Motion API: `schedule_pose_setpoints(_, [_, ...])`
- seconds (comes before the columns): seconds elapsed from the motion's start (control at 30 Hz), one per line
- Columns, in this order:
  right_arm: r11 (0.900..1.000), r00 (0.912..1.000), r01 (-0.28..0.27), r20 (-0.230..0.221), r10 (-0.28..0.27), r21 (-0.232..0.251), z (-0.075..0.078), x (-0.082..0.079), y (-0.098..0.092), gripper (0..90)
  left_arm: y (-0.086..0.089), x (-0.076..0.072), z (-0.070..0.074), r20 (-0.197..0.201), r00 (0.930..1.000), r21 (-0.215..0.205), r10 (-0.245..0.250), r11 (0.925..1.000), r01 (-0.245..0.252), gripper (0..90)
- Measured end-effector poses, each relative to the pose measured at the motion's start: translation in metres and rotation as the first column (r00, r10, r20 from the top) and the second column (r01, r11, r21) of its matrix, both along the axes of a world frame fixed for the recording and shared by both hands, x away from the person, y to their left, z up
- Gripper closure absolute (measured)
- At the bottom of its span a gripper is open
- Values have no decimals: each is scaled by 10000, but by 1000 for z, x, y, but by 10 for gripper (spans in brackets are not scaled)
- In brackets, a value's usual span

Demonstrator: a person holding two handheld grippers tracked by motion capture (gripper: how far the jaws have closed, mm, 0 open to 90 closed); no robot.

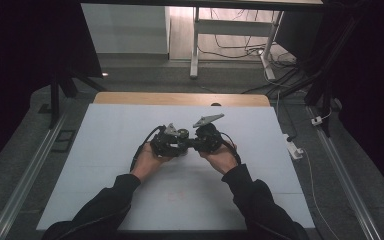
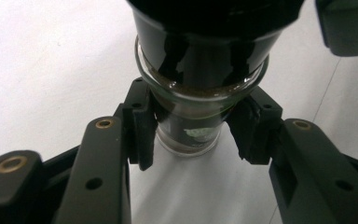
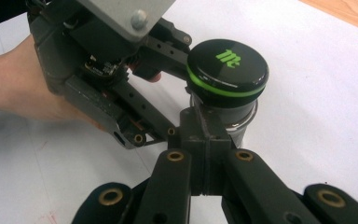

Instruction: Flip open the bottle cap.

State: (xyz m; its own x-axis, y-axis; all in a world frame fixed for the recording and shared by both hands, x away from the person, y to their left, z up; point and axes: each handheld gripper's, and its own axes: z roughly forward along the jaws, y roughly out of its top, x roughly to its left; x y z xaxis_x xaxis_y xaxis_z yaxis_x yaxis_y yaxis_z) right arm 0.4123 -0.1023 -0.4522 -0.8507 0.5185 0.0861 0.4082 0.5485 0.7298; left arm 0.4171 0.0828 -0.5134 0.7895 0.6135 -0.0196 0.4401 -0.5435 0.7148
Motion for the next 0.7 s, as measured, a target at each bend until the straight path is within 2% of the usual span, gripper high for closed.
schedule_pose_setpoints(0.2, [10000, 10000, -22, -1, 22, -33, -1, 1, 1, 898, 0, 0, 0, -10, 10000, 0, 6, 10000, -6, 543])
schedule_pose_setpoints(0.33, [9999, 10000, -36, 62, 35, 133, 4, -1, 1, 898, 0, 0, 0, 6, 10000, 20, 5, 10000, -5, 543])
schedule_pose_setpoints(0.7, [9995, 9997, 213, 75, -214, 216, 7, 2, 0, 898, 0, 0, 0, 29, 10000, 53, -1, 10000, 0, 544])
